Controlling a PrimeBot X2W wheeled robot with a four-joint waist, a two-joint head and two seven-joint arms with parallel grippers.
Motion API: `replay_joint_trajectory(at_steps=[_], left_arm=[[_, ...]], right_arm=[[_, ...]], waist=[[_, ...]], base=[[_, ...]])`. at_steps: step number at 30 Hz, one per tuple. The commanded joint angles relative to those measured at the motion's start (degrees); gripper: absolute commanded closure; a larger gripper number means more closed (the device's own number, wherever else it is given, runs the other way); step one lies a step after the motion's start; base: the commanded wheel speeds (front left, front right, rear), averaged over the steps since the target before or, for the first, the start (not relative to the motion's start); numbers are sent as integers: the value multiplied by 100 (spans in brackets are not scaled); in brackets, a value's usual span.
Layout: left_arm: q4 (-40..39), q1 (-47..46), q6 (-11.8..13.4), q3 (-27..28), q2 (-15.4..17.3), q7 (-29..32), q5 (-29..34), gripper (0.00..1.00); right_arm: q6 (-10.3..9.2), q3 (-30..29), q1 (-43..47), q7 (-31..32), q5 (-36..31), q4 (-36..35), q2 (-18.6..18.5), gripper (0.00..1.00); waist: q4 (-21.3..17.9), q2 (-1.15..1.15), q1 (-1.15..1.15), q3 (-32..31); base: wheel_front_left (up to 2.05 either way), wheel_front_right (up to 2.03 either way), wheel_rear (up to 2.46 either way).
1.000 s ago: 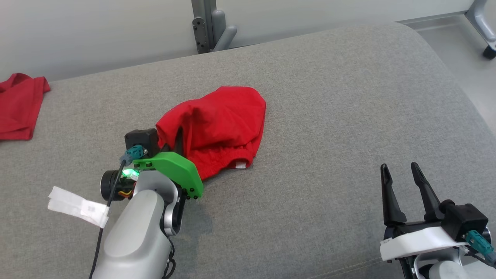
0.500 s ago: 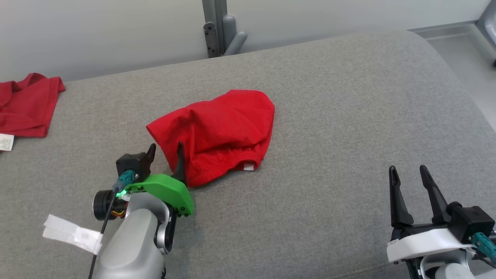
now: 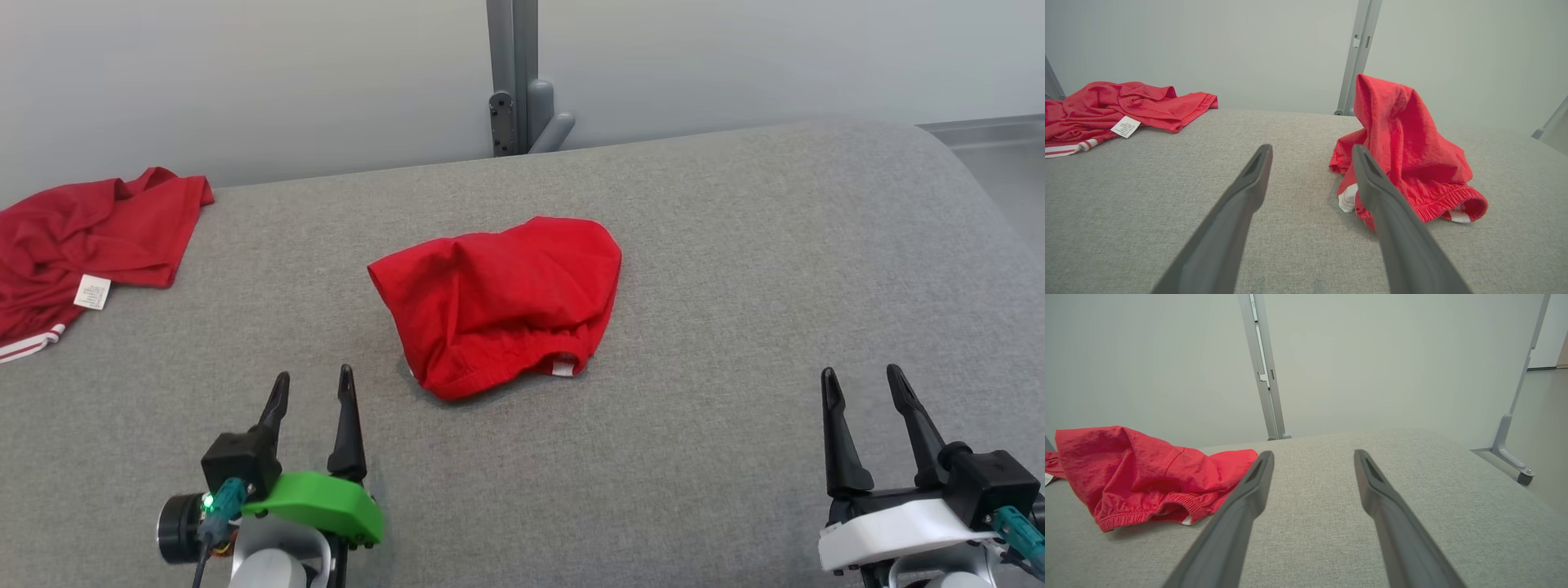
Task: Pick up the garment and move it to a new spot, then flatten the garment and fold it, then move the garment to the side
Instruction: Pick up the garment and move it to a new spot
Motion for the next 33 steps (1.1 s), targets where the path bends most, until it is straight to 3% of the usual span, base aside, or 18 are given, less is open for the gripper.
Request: replay_joint_trajectory(at_steps=[1, 9, 16, 33], left_arm=[[-333, 350, 33, 166, -16, -16, 173, 0], [-957, 1086, -72, 480, -130, -18, 425, 0], [-1037, 1424, -166, 555, -182, -18, 475, 0], [-991, 1465, -50, 496, -194, -17, 390, 0]], right_arm=[[0, 32, 111, -20, -58, -35, -16, 0], [0, 82, 268, -20, -88, -110, -17, 0], [0, 48, 448, -20, 53, -139, -16, 0], [0, 196, 397, -20, 48, -49, -17, 0]], waist=[[102, 0, 0, -69], [229, 0, 0, -111], [332, 0, 0, -159], [388, 0, 0, -238]], base=[[0, 0, 0], [0, 0, 0], [0, 0, 0], [0, 0, 0]])
